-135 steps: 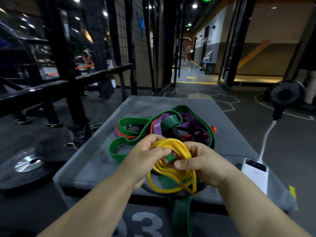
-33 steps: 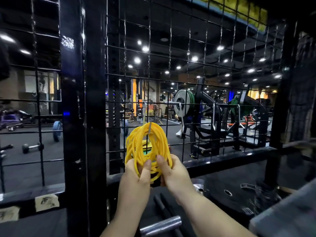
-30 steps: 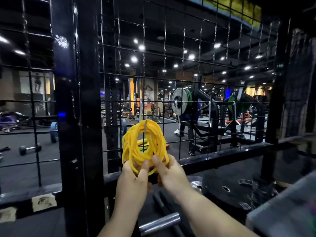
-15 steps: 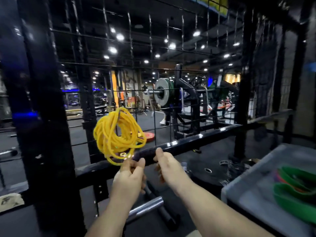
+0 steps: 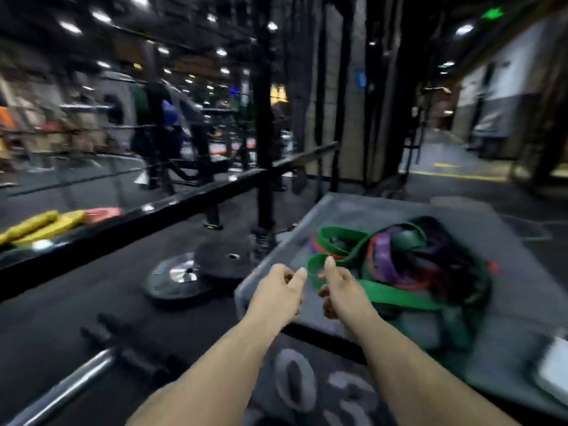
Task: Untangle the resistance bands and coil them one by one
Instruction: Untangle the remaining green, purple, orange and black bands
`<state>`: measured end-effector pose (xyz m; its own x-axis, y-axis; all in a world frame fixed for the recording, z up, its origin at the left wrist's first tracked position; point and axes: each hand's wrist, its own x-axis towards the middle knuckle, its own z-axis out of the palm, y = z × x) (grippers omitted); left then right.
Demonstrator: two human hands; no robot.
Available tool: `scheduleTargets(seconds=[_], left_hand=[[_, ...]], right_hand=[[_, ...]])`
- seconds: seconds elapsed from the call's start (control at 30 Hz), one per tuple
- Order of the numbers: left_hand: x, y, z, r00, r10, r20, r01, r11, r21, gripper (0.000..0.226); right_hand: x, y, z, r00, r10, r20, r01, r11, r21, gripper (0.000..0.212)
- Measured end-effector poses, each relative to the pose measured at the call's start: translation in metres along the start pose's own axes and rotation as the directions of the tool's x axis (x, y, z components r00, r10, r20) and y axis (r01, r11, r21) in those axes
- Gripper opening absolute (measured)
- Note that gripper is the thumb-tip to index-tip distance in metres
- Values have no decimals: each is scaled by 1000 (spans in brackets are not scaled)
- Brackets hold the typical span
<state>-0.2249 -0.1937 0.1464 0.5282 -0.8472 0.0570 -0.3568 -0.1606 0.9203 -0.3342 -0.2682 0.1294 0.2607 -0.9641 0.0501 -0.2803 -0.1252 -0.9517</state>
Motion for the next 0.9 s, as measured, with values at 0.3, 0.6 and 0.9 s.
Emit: scheduleTargets(seconds=[0.3,0.6,0.9], left_hand=[[51,19,171,922,143,361,-276,894,352,26],[88,13,232,842,106,528,-453,669,589,57],[112,9,238,833,23,553,-399,718,571,28]], right_hand=[[10,92,-158,934,104,-342,-232,905,-357,25],[19,124,-201,851,172,-496,-418,794,-441,66],[49,134,-210,850,255,-461,-488,710,-508,37]])
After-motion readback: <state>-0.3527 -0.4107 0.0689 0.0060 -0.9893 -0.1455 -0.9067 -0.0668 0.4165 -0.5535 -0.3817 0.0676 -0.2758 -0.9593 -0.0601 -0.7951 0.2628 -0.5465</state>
